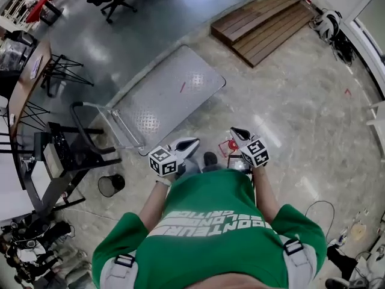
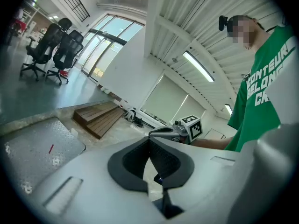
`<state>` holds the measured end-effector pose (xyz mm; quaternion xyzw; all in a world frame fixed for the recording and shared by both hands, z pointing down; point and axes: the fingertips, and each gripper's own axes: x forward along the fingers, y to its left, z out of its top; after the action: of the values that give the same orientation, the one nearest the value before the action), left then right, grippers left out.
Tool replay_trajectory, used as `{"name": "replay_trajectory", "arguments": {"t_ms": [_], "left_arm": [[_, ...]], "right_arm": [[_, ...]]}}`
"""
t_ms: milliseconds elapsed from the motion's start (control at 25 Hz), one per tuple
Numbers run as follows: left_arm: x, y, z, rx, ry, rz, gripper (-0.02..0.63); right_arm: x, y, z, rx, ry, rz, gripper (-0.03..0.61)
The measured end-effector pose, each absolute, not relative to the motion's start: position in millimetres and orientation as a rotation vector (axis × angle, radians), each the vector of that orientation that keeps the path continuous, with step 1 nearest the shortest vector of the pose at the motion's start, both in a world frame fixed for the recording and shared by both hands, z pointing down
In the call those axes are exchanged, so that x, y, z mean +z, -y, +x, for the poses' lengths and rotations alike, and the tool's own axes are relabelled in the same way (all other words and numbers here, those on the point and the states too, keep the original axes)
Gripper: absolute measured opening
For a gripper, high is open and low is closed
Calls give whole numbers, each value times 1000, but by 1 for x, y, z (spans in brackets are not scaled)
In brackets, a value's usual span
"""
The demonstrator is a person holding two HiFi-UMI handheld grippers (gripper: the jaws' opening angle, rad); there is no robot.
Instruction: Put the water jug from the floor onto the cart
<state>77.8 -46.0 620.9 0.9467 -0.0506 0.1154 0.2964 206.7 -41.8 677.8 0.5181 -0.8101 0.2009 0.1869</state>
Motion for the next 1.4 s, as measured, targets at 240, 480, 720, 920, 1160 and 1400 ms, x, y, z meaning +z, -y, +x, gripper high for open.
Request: {"name": "replay_trajectory", "arguments": {"t_ms": [240, 480, 720, 920, 1160, 1400], "left_arm": [[627, 41, 82, 355, 86, 2502, 11], [650, 40, 98, 382, 32, 2464, 10], [673, 28, 118, 422, -61, 2437, 10], [681, 11, 133, 450, -98, 2407, 9], [689, 16, 121, 509, -111, 2416, 9], [712, 22, 97, 539, -58, 2389, 9]], "right_arm": [[680, 27, 217, 586, 2237, 1486, -8], [708, 6, 222, 679, 2178, 1497, -8], [738, -16, 212, 768, 2147, 1469, -8], [752, -33, 213, 820, 2132, 1448, -8], [799, -33, 213, 853, 2021, 1332, -8], [922, -49, 195, 886, 1867, 1090, 55]]}}
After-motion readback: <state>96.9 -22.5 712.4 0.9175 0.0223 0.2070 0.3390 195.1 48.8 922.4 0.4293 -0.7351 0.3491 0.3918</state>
